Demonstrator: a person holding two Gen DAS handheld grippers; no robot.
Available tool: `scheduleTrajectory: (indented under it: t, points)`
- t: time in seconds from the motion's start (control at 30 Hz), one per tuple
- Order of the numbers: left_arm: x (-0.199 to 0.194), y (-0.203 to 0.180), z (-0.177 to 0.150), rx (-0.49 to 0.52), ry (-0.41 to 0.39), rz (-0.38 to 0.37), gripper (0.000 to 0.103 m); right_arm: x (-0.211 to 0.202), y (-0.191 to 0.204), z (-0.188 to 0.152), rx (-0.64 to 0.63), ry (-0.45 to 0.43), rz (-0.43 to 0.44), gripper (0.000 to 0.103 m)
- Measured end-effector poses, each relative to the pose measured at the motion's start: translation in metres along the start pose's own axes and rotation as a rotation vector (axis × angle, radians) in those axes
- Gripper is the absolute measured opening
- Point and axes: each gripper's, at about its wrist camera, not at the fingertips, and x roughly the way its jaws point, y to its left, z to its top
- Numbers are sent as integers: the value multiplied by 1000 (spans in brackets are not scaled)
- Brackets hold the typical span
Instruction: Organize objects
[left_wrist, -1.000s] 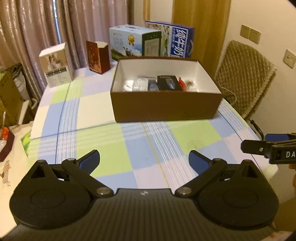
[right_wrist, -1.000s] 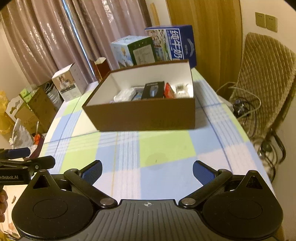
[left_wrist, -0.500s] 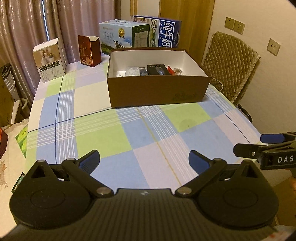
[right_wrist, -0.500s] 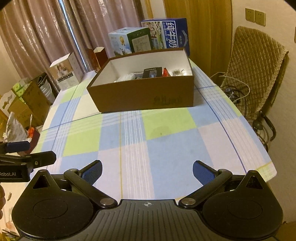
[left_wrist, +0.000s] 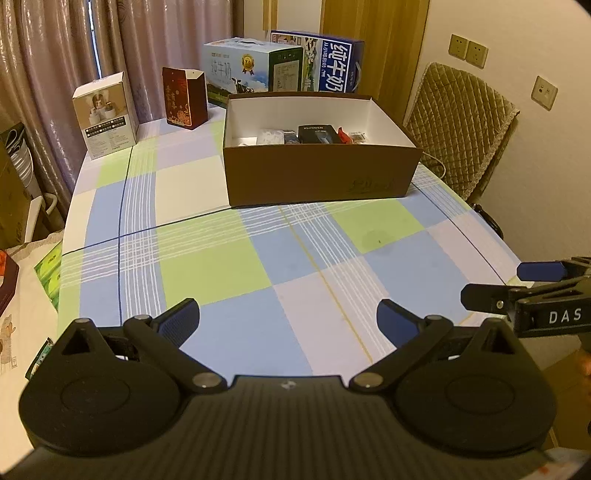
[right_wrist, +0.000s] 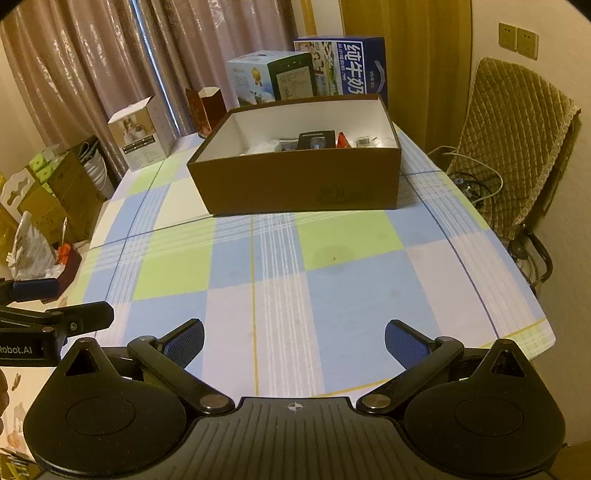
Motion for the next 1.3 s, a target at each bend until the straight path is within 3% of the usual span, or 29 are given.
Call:
scheduleTrajectory:
  t: [1.3]
  points:
    - [4,-4,4,11,-6,-2,101,-4,-3,0,-6,-4,-8,101]
